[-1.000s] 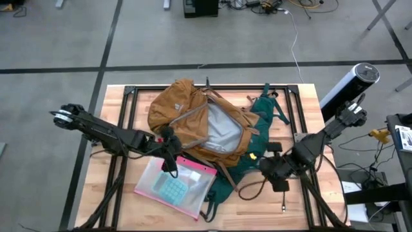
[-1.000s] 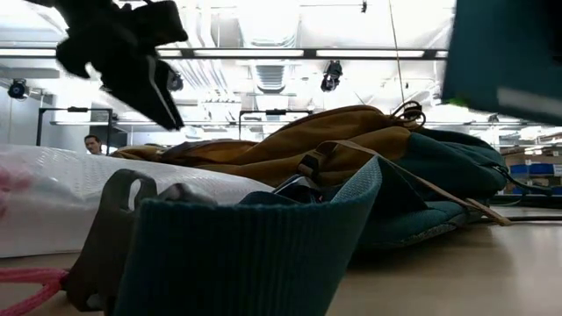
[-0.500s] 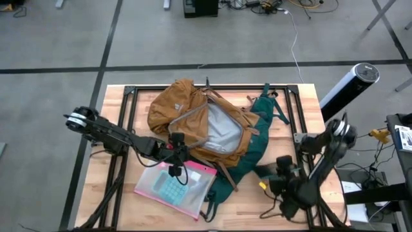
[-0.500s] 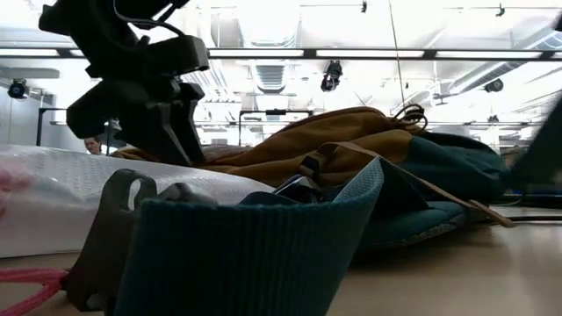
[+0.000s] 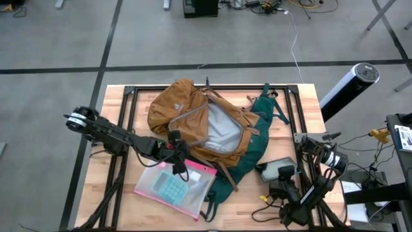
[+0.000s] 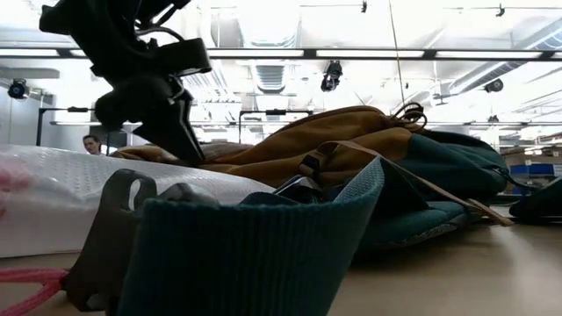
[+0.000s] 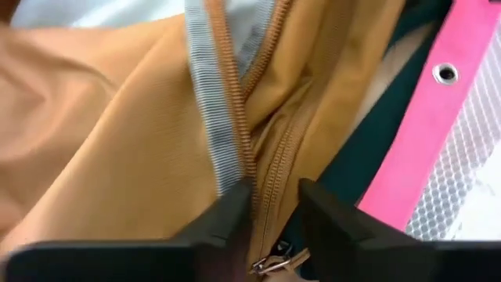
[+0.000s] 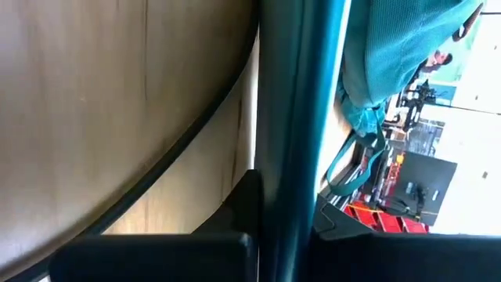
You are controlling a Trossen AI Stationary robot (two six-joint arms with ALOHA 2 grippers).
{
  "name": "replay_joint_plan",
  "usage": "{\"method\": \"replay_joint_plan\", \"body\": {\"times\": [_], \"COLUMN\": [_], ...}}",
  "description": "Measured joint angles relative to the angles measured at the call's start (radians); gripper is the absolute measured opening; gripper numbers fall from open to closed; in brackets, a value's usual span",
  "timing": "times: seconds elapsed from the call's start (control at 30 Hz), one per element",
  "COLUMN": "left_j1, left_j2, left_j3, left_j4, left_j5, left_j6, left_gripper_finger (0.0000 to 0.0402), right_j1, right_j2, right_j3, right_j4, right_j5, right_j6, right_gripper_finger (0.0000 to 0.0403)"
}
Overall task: Unpack backpack
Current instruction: Remove the phone from the brown backpack, then put the phone into the brown backpack
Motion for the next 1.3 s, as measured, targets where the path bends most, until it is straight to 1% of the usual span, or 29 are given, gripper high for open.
{"method": "replay_joint_plan", "body": {"times": [0.07,0.1,0.2,0.27,0.33,0.47,0.6,0.67,0.7,0.8,0.9,0.93,1.03,1.13,1.2,1.3], "left_j1": [0.000,0.000,-0.002,-0.003,-0.003,-0.009,-0.009,-0.008,-0.008,-0.011,-0.011,-0.011,-0.008,-0.003,-0.002,0.000], "left_j2": [0.000,0.000,-0.001,-0.004,-0.008,-0.008,-0.009,-0.009,-0.008,0.003,0.030,0.041,0.080,0.126,0.154,0.204], "left_j3": [0.000,0.000,0.013,0.044,0.095,0.218,0.320,0.346,0.350,0.345,0.323,0.314,0.286,0.278,0.278,0.278], "left_j4": [0.001,0.000,-0.017,-0.065,-0.149,-0.310,-0.395,-0.387,-0.376,-0.368,-0.368,-0.366,-0.349,-0.342,-0.331,-0.324], "left_j5": [0.000,0.000,0.000,0.000,-0.011,-0.079,-0.127,-0.108,-0.082,-0.013,0.010,0.010,0.008,0.002,0.000,-0.029], "left_j6": [-0.046,-0.062,-0.066,-0.064,-0.036,0.027,0.072,0.062,0.063,0.059,0.030,0.018,-0.013,-0.026,-0.027,-0.032], "left_gripper_finger": [0.0022,0.0012,0.0003,0.0001,0.0000,0.0000,0.0000,0.0000,0.0000,0.0003,0.0025,0.0037,0.0082,0.0131,0.0161,0.0204], "right_j1": [0.000,0.000,-0.002,-0.003,-0.012,-0.058,-0.134,-0.173,-0.194,-0.254,-0.308,-0.329,-0.415,-0.505,-0.560,-0.650], "right_j2": [-0.022,-0.042,-0.145,-0.231,-0.327,-0.499,-0.639,-0.686,-0.702,-0.721,-0.716,-0.714,-0.713,-0.721,-0.730,-0.741], "right_j3": [0.005,0.007,0.020,0.027,0.041,0.067,0.086,0.086,0.085,0.084,0.083,0.083,0.083,0.083,0.083,0.083], "right_j4": [0.005,0.021,0.032,0.029,0.014,0.007,0.046,0.110,0.152,0.248,0.332,0.341,0.339,0.386,0.469,0.602], "right_j5": [0.003,0.004,0.010,0.011,0.015,0.100,0.214,0.247,0.255,0.254,0.245,0.252,0.293,0.296,0.264,0.165], "right_j6": [0.002,0.013,0.009,-0.016,-0.049,-0.041,-0.037,-0.100,-0.143,-0.271,-0.372,-0.376,-0.322,-0.349,-0.405,-0.501], "right_gripper_finger": [0.0009,0.0009,0.0009,0.0009,0.0009,0.0009,0.0009,0.0009,0.0009,0.0009,0.0009,0.0009,0.0009,0.0009,0.0009,0.0009]}}
